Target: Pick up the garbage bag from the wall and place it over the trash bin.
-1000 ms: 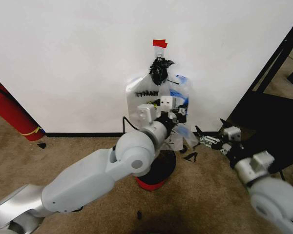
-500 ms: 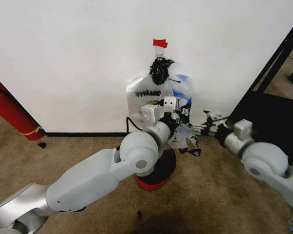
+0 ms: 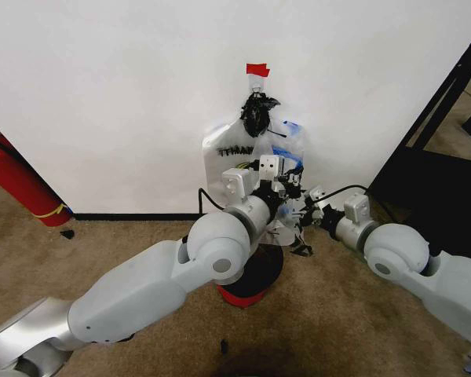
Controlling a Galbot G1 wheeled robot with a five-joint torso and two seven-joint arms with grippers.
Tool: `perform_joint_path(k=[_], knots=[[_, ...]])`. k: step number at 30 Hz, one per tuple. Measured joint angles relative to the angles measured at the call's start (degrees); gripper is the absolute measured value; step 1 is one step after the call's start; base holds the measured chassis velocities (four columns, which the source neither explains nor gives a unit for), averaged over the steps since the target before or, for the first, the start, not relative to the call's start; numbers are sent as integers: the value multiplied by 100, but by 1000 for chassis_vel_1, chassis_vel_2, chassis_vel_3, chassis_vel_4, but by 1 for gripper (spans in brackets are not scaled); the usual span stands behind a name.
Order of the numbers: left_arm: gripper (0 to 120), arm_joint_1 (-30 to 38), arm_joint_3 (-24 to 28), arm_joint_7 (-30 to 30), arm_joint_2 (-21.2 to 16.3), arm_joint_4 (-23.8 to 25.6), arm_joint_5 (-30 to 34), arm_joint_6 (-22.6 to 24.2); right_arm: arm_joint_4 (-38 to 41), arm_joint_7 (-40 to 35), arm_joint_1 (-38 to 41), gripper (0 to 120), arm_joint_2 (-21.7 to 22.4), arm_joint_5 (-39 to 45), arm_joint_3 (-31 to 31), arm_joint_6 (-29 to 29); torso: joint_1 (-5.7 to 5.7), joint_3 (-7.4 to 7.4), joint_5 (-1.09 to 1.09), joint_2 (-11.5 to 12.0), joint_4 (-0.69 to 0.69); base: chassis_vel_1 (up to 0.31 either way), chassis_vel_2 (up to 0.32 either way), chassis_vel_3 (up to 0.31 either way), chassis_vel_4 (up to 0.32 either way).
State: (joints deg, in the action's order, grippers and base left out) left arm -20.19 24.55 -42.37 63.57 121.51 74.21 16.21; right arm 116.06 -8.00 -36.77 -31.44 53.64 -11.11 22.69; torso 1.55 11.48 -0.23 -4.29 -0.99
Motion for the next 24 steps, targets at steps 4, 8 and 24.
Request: perform_joint_path(k=[4, 8, 24], knots=[[0, 10, -11, -10, -11, 12, 16, -1, -61, -84, 80, 64, -110, 264, -99, 235, 0, 0, 0, 0, 0, 0, 0, 0, 0], [0, 31, -17, -13, -26, 17, 27, -2, -122, -161, 83, 52, -178, 328, -84, 292, 0, 0, 1, 0, 0, 0, 0, 0, 0], [0, -27, -132, -20, -142, 34, 95, -32, -140, -496, -316, 0, -293, 331, 452, 60, 0, 0, 1, 0, 0, 0, 0, 0, 0]])
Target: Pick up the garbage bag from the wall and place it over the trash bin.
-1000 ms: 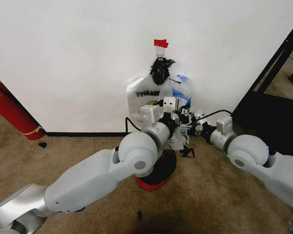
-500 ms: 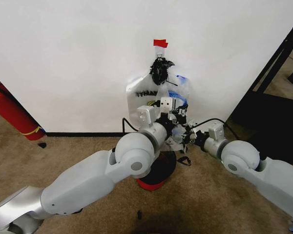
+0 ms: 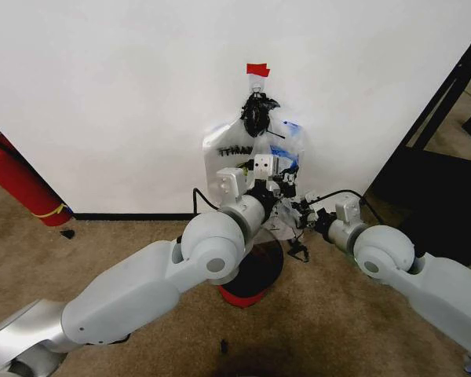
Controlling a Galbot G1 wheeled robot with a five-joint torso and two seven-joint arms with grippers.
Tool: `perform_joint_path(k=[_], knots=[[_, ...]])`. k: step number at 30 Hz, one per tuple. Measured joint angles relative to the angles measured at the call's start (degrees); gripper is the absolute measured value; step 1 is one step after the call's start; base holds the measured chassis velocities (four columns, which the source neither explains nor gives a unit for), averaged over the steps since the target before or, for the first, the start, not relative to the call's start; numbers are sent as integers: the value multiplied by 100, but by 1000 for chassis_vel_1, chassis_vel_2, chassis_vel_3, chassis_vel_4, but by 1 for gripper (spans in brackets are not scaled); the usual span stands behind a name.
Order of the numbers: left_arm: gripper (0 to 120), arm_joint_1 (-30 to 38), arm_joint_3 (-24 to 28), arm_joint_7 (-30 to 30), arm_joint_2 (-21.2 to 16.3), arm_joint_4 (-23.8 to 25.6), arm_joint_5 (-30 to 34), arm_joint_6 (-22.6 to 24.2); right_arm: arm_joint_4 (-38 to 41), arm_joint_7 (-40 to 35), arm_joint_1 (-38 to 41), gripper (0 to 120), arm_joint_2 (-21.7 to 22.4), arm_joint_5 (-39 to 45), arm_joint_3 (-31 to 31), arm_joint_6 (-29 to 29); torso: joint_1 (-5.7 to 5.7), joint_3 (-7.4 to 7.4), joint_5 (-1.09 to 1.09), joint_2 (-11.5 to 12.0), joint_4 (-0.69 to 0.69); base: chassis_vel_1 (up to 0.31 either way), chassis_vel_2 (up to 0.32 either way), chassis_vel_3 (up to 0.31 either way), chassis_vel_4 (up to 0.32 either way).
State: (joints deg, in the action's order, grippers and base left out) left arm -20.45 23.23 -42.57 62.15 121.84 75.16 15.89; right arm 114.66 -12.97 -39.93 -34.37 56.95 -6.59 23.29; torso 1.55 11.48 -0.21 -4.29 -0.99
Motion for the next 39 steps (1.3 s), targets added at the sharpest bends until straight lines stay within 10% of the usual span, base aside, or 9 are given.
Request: perform_joint_path(k=[14, 19, 39], knots=[[0, -1102, -1206, 157, -645, 336, -108, -224, 625, -139, -1823, 0, -344, -206, 1762, -1133, 0, -1, -4, 0, -9, 0, 0, 0, 0], [0, -2331, -2116, 186, -1091, 1025, -179, -227, 885, 30, -2060, 0, -680, -342, 1864, -1206, -1, -1, -6, 0, 10, 0, 0, 0, 0], [0, -3525, -2783, 176, -1405, 2096, -378, -251, 1948, 251, -3990, 0, -1750, -1525, 3275, -1707, -1, -1, -1, -1, 0, 0, 0, 0, 0]])
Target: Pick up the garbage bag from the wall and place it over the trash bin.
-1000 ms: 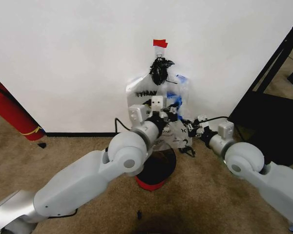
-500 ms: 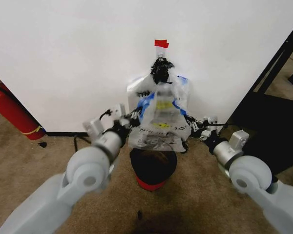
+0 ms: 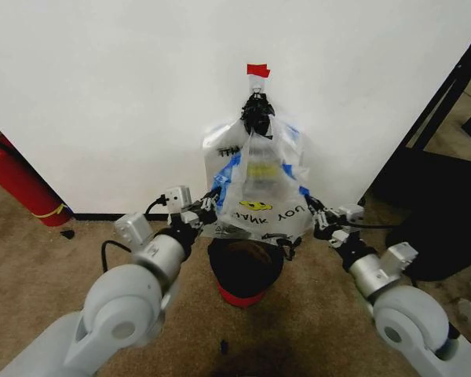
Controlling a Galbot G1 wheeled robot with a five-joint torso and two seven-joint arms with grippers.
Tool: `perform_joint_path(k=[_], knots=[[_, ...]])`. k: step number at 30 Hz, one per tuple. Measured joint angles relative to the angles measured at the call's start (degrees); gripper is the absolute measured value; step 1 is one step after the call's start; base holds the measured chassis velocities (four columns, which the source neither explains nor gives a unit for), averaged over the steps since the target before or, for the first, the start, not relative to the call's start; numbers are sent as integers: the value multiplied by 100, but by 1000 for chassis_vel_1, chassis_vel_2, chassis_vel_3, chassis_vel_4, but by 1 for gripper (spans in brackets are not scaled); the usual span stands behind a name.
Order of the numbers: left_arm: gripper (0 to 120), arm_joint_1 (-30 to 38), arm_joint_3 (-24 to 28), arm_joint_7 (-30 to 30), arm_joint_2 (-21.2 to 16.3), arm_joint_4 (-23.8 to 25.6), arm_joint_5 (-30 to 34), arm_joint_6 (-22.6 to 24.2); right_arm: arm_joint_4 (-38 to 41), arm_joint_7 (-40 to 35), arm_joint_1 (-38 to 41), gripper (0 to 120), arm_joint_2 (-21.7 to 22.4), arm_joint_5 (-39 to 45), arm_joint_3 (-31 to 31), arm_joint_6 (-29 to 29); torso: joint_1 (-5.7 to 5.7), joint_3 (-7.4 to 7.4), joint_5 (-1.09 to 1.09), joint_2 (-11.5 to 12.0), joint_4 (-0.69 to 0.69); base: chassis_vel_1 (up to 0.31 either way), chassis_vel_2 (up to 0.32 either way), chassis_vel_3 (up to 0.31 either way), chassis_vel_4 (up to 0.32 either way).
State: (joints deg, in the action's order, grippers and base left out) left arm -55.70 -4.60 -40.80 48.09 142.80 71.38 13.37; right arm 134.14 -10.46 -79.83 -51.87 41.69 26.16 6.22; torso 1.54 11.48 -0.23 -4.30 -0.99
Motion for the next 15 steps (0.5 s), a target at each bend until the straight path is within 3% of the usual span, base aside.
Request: perform_joint_path(k=[9, 15], knots=[[0, 125, -122, 289, -157, 77, -135, -76, 650, -56, -265, 0, -293, 104, 311, 18, 0, 0, 0, 0, -2, 0, 0, 0, 0], [0, 206, -241, 367, -341, 73, -107, -99, 866, -312, -51, 0, -129, 690, 327, 379, 1, 1, 0, 0, 0, 0, 0, 0, 0]])
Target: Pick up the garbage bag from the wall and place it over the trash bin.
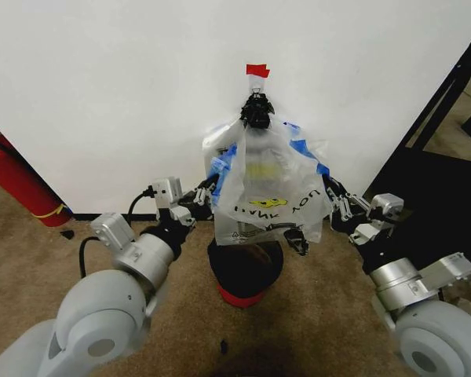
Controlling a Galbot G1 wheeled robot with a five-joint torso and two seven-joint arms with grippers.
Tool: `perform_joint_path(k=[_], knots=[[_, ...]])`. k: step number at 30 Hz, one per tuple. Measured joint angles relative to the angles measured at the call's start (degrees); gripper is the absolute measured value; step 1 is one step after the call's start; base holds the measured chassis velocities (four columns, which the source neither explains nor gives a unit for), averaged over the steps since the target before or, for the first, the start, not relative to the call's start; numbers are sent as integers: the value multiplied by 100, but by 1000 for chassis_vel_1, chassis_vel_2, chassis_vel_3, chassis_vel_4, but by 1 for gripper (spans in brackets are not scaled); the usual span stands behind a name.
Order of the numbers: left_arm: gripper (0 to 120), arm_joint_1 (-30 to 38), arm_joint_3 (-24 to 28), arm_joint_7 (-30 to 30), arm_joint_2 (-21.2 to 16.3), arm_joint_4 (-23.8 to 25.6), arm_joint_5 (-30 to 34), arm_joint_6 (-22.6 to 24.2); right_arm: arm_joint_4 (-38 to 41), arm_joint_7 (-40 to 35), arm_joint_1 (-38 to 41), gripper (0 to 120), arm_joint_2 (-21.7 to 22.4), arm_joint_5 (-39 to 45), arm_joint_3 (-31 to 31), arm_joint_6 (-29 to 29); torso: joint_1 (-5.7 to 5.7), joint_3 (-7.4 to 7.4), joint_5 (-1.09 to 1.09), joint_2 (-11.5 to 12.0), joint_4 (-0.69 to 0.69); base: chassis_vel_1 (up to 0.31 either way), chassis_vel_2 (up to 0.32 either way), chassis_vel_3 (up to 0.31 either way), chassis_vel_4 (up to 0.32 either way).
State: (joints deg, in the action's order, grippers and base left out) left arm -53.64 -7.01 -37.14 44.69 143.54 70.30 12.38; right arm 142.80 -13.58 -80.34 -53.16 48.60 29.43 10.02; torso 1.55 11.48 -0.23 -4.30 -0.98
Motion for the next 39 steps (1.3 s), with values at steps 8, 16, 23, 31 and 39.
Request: perform_joint_path(k=[8, 16, 23, 31, 39], knots=[[0, -40, -293, -16, -208, -13, 205, -7, 67, -270, 67, 0, 267, 668, 114, 248, 0, 0, 1, 0, -1, 0, 0, 0, 0], [0, -710, -338, -100, -233, -21, 225, 79, 63, 33, -825, 0, -62, 22, 105, 197, 0, 0, 0, 0, -4, 0, 0, 0, 0], [0, -1580, -383, -98, -148, -27, -117, 118, 55, 239, -1272, 0, -198, -593, -187, 142, 0, 0, 0, 0, 1, 0, 0, 0, 0], [0, -2131, -438, -64, -66, -28, -481, 103, 50, 321, -1403, 0, -283, -980, -516, 46, 0, -1, 0, 0, 0, 0, 0, 0, 0], [0, -1740, -454, -28, -56, -29, -484, -44, 48, 137, -1001, 0, -233, -670, -420, 78, 0, 0, 1, 0, -1, 0, 0, 0, 0]])
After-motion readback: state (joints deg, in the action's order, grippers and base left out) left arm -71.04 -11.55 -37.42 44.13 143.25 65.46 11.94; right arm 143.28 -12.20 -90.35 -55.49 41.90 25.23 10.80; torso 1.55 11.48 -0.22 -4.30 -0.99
